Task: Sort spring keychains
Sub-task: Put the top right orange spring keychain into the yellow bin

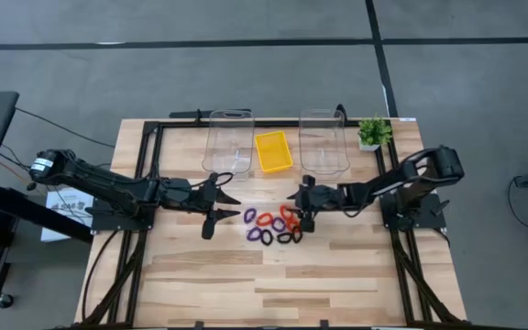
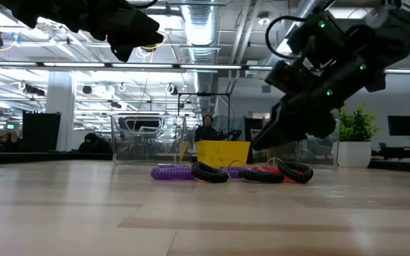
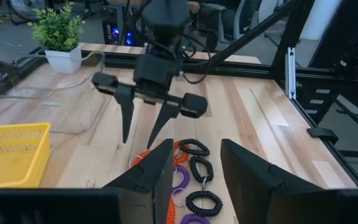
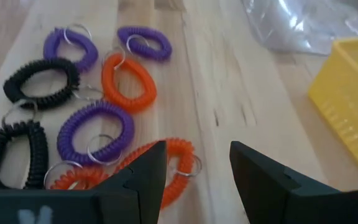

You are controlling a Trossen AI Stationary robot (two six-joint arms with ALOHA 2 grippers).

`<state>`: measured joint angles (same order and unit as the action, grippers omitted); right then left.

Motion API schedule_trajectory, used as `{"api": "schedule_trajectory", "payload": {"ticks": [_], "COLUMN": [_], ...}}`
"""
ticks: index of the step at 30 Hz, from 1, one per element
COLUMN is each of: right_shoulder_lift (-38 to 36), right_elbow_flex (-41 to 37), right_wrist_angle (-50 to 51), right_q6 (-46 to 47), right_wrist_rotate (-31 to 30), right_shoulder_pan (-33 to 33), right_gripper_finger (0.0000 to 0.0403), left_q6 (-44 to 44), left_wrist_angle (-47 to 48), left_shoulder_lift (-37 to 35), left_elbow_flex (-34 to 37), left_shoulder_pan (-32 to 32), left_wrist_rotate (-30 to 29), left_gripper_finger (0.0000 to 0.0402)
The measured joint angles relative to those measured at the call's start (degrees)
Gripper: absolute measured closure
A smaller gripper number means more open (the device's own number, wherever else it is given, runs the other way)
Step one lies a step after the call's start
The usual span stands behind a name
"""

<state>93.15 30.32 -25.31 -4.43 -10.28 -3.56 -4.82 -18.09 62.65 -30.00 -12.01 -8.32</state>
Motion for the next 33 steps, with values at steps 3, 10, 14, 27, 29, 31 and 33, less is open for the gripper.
{"api": "schedule_trajectory", "payload": {"ticks": [3,10,14,27,29,31,33], "right_shoulder_lift": [1.16,2.91,3.96,7.64,8.0,8.11,8.39], "right_elbow_flex": [0.89,3.44,3.79,5.9,6.11,6.23,6.3], "right_wrist_angle": [1.15,5.33,6.0,6.62,6.53,6.7,6.7], "right_q6": [-0.04,-0.04,-0.02,0.09,0.09,0.09,0.09], "right_wrist_rotate": [0.02,0.0,0.0,-0.04,-0.06,0.01,0.31], "right_shoulder_pan": [-0.03,-0.03,0.0,0.84,0.84,0.84,0.93], "right_gripper_finger": [0.0233,0.0233,0.0233,0.0233,0.0233,0.0236,0.024], "left_q6": [0.02,0.0,0.02,0.02,0.02,0.02,0.02], "left_wrist_angle": [-0.04,-0.34,-0.49,-1.11,-1.24,-1.27,-1.27], "left_shoulder_lift": [0.0,0.0,0.0,0.0,0.0,0.0,0.0], "left_elbow_flex": [0.0,0.0,0.02,0.02,0.02,0.02,0.02], "left_shoulder_pan": [0.0,0.0,0.02,0.02,0.02,0.02,0.02], "left_wrist_rotate": [0.0,0.0,0.02,0.0,0.0,0.0,0.0], "left_gripper_finger": [0.0271,0.0271,0.0271,0.0271,0.0271,0.0271,0.0271]}}
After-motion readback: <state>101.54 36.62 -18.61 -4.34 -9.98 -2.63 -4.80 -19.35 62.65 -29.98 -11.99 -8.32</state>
